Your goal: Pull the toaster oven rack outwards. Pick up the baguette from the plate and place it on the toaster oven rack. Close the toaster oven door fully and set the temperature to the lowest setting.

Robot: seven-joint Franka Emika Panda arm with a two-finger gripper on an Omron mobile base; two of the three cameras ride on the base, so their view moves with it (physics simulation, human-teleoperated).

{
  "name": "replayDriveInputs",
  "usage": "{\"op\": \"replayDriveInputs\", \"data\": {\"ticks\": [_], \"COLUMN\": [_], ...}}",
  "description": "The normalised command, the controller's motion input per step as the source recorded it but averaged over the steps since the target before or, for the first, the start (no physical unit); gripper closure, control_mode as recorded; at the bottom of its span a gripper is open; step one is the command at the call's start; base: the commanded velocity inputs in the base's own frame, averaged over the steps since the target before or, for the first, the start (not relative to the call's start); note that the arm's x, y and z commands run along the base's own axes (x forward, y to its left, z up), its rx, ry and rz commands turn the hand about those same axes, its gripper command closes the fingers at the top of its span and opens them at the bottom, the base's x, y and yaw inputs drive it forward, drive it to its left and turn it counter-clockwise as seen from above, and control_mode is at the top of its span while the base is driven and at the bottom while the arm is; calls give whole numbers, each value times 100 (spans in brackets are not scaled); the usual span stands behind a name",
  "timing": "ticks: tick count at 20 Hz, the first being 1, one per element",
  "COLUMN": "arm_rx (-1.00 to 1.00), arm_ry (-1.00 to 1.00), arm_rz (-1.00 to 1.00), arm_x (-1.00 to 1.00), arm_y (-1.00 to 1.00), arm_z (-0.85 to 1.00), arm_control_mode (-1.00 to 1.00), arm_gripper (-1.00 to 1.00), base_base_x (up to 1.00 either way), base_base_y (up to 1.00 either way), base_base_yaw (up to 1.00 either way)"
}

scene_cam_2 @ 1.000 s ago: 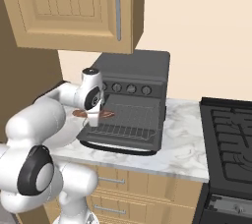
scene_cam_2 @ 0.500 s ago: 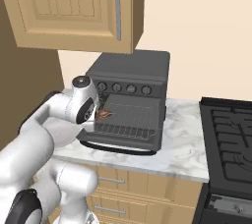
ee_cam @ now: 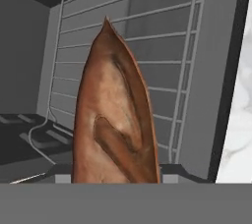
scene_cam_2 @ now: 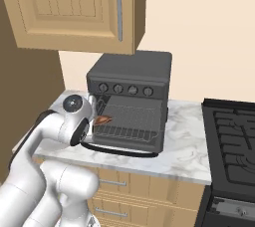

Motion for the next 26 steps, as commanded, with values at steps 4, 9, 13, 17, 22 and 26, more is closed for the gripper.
{"op": "replayDriveInputs", "data": {"ticks": [4,9,13,17,22,26], "arm_rx": [3,3,3,5,4,0], "arm_ry": [0,0,1,4,6,5], "arm_rz": [-3,-3,-3,-2,-3,-6], "arm_x": [12,15,28,18,20,28], "arm_y": [-31,-47,-52,-45,-31,-18], "arm_z": [28,7,0,1,0,-9], "arm_control_mode": [-100,-100,-100,-100,-100,-100], "arm_gripper": [100,100,100,100,100,100], "base_base_x": [0,0,0,0,0,0], "base_base_y": [0,0,0,0,0,0], "base_base_yaw": [0,0,0,0,0,0]}}
